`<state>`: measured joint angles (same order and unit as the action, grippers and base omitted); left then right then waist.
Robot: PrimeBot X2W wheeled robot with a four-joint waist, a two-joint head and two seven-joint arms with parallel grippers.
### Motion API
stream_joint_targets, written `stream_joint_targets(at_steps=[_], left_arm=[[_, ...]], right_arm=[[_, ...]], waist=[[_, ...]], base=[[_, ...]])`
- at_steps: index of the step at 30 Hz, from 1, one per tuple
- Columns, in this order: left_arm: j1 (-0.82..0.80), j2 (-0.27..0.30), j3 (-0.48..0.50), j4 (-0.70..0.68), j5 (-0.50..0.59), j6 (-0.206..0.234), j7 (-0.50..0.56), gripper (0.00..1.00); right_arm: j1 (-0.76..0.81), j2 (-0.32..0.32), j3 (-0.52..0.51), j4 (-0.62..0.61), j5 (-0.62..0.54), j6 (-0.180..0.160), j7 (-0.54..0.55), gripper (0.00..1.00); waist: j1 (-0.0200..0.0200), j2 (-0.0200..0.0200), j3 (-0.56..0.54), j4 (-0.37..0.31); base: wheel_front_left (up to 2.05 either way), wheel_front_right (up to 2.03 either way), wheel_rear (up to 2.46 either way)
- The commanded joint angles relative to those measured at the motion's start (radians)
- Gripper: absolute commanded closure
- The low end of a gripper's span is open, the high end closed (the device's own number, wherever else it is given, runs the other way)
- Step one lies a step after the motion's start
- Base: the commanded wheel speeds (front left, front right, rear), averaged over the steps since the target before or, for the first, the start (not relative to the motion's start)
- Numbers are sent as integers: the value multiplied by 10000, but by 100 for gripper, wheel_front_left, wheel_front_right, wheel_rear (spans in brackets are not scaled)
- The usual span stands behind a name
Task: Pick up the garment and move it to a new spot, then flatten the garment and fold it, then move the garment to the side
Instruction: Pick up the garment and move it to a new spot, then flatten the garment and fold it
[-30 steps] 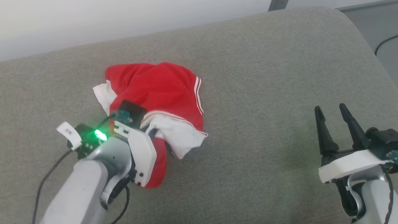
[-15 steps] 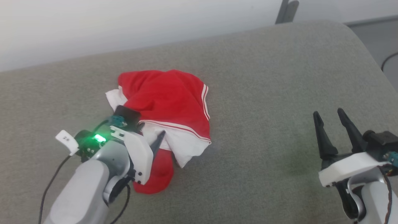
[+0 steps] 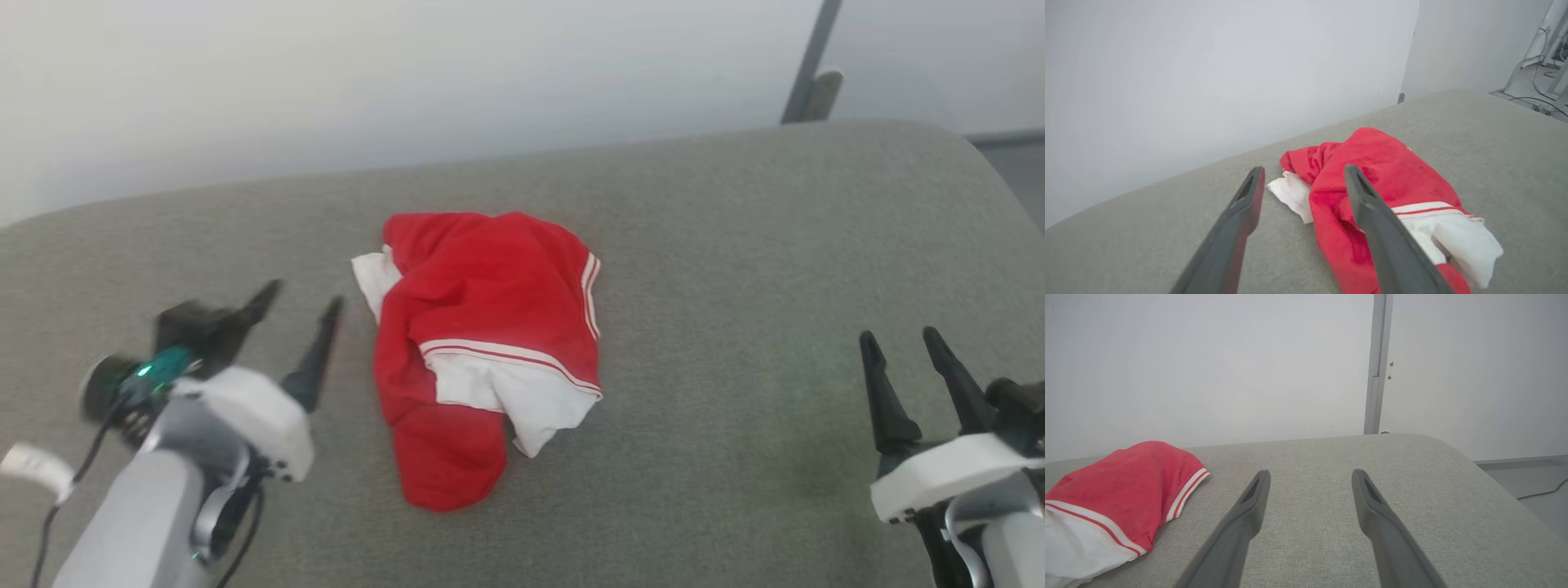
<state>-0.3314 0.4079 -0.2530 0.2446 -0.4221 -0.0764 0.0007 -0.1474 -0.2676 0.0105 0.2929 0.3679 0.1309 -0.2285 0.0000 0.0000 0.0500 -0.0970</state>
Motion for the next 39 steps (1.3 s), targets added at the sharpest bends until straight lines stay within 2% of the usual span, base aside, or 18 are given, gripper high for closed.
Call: stream_joint_targets(at_steps=[1, 10, 17, 21, 29, 39], left_arm=[[268, 113, 163, -29, 23, 103, -333, 0], [1462, 439, 1055, 32, -392, 435, -1706, 0], [2247, 564, 1693, 279, -732, 562, -2256, 0], [2538, 524, 1903, 327, -842, 625, -2421, 0], [2919, 438, 2354, 429, -1053, 479, -2610, 0], [2953, 331, 2459, 331, -968, 362, -2664, 0]], right_arm=[[143, -39, -72, 4, -49, -3, 17, 0], [537, -48, -502, -116, -109, -3, 111, 0], [825, 58, -796, -285, -205, -3, 198, 0], [907, 54, -861, -361, -204, -3, 233, 0], [1003, 87, -918, -501, -268, -3, 299, 0], [1072, 133, -915, -644, -298, -3, 372, 0]], waist=[[0, 0, -165, 184], [0, 0, -490, 594], [0, 0, -598, 819], [0, 0, -616, 894], [0, 0, -634, 978], [0, 0, -577, 1097]], base=[[0, 0, 0], [0, 0, 0], [0, 0, 0], [0, 0, 0], [0, 0, 0], [0, 0, 0]])
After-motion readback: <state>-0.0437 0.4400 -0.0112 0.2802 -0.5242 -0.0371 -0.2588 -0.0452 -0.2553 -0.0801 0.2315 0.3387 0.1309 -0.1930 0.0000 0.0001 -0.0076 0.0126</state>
